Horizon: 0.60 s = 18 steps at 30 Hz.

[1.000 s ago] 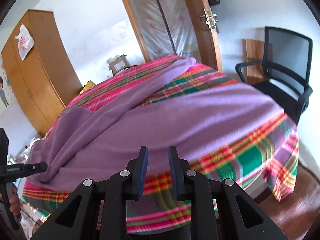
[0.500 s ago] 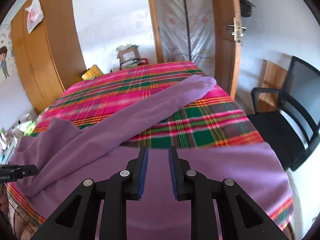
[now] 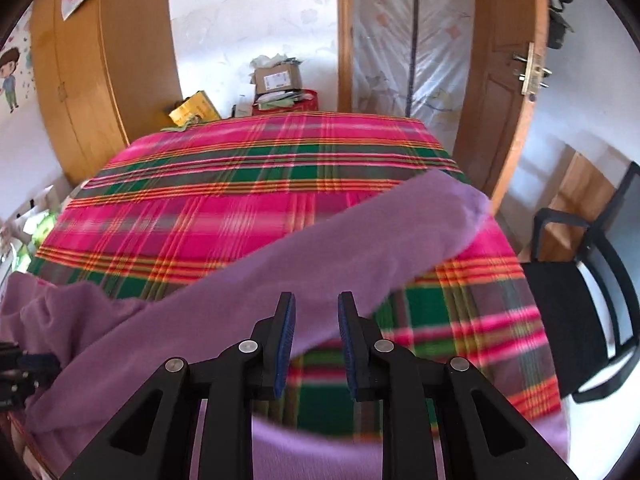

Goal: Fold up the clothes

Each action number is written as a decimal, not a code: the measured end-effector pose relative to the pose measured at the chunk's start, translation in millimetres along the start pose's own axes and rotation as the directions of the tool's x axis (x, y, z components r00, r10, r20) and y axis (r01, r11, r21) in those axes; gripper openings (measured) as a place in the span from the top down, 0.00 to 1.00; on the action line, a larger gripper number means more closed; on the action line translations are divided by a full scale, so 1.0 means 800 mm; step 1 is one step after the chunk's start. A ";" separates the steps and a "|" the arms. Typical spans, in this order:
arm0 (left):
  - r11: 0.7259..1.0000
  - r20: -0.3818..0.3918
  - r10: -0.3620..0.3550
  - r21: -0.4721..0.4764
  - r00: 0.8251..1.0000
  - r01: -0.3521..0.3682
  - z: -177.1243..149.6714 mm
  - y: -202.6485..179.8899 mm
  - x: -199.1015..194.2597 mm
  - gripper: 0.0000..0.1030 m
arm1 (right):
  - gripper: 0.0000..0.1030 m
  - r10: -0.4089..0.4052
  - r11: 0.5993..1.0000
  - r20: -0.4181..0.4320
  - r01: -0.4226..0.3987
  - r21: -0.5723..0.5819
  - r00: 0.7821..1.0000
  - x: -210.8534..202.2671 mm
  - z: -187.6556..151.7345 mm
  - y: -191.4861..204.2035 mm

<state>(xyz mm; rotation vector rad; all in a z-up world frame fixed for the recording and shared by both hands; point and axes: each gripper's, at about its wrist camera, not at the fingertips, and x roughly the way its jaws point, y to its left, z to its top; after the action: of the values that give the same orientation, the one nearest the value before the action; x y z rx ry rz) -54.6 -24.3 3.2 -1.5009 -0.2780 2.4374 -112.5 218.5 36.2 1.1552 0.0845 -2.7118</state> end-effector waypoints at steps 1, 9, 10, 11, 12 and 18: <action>1.000 0.000 -0.010 0.001 1.000 0.010 0.001 0.000 -0.002 0.76 | 0.77 -0.001 1.000 -0.008 0.001 0.009 1.000 0.007 0.006 0.000; 0.998 -0.015 -0.020 0.052 1.000 0.021 0.005 -0.010 0.003 0.74 | 0.77 0.003 0.996 -0.072 0.003 0.093 0.997 0.065 0.045 -0.004; 0.998 -0.015 -0.022 0.055 1.000 0.023 0.006 -0.010 0.004 0.74 | 0.77 -0.002 0.995 -0.082 0.010 0.100 0.997 0.072 0.049 -0.003; 0.998 -0.014 -0.027 0.052 1.000 0.028 0.006 -0.010 0.004 0.74 | 0.77 -0.008 0.994 -0.092 0.018 0.106 0.996 0.080 0.054 -0.003; 0.998 -0.016 -0.032 0.053 0.999 0.032 0.005 -0.010 0.004 0.73 | 0.76 -0.009 0.993 -0.102 0.021 0.114 0.995 0.088 0.059 -0.002; 0.997 -0.024 -0.051 0.057 0.998 0.053 0.009 -0.009 0.007 0.72 | 0.60 -0.009 0.989 -0.140 0.029 0.142 0.990 0.120 0.080 0.005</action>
<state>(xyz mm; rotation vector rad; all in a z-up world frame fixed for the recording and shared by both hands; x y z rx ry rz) -62.3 -16.1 3.7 -1.4777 -0.2377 2.3661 -222.1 191.9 11.2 1.3899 -0.0817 -2.6884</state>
